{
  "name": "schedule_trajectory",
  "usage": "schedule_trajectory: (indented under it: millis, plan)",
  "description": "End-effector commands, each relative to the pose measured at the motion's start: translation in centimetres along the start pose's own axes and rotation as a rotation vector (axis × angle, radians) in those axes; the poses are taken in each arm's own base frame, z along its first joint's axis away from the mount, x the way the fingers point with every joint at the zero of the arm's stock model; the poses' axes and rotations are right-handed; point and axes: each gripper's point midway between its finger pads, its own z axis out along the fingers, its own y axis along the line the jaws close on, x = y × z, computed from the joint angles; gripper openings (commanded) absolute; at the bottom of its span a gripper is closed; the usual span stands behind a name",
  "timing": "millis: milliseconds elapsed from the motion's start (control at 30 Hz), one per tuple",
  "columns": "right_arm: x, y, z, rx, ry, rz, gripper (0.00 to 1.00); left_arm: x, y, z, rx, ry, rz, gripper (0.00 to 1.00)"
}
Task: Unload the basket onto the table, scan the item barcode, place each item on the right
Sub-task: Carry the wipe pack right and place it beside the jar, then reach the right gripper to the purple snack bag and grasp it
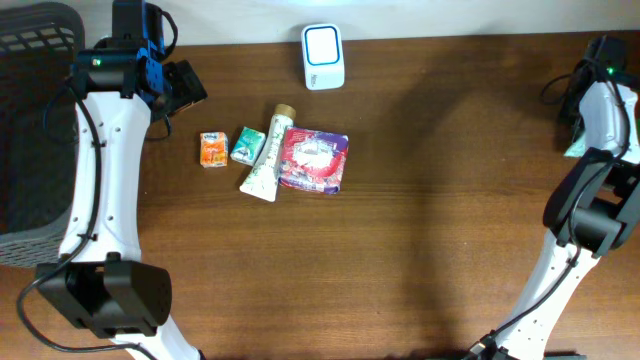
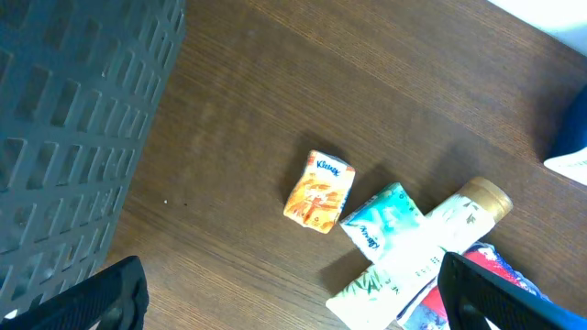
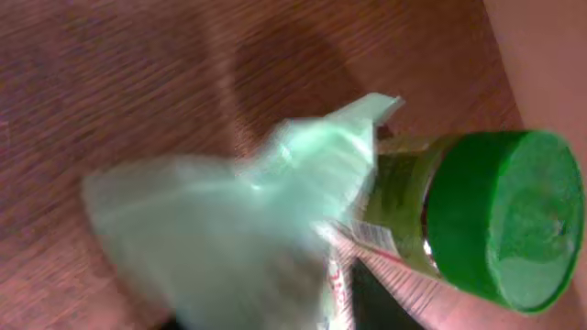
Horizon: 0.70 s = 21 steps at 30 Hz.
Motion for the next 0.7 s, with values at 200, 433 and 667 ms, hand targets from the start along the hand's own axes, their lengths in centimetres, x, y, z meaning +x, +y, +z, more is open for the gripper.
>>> schedule_trajectory:
  millis: [200, 433, 667]
  plan:
    - [-3.4, -0.2, -8.2, -0.127, -0.12, 0.116, 0.72, 0.0, 0.1, 0.0, -0.007, -0.001, -0.008, 0.99]
    - [-2.7, 9.1, -32.6, -0.923, -0.33, -0.055, 0.82, 0.0, 0.1, 0.0, -0.007, -0.001, -0.008, 0.99]
    - [11.5, 21.7, -38.1, -1.137, 0.067, -0.406, 0.91, 0.0, 0.1, 0.0, -0.007, -0.001, -0.008, 0.99]
